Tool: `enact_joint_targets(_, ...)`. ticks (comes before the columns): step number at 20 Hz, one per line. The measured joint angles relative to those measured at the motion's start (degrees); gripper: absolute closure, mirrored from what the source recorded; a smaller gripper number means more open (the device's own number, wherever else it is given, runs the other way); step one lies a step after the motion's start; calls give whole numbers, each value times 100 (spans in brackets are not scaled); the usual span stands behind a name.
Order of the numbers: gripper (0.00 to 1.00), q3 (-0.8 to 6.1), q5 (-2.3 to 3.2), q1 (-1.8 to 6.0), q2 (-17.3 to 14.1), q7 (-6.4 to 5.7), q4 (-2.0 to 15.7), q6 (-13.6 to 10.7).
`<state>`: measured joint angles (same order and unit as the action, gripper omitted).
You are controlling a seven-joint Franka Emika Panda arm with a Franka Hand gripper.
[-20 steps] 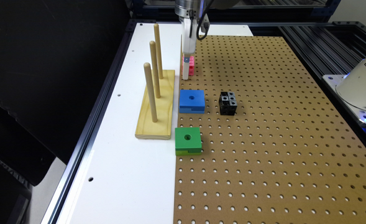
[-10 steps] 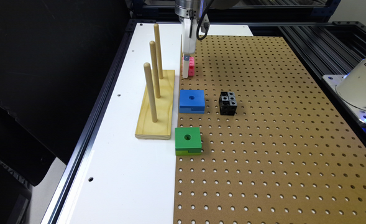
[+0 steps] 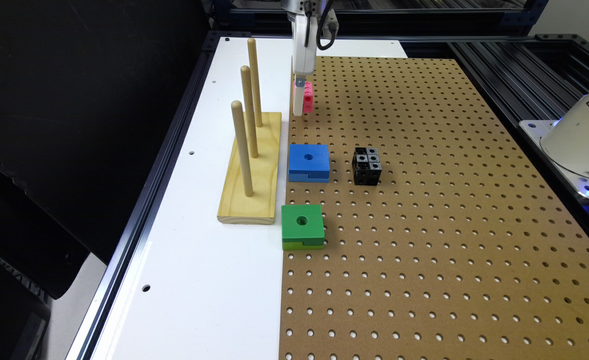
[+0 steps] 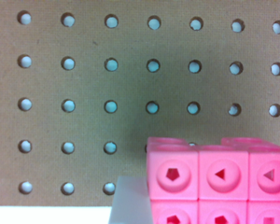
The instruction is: Pick up pink block.
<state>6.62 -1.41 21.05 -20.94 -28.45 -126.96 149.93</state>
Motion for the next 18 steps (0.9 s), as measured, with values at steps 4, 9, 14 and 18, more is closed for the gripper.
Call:
enact_joint_targets(4,100,0,0,0,354,-3,-7,-392)
enact_joint_targets(9,100,2,0,0,729,-12,-6,-749)
enact_joint_targets(14,100,5,0,0,1031,-22,10,-1025)
enact_joint_targets(18,100,12,0,-1,1433,-46,5,-1416)
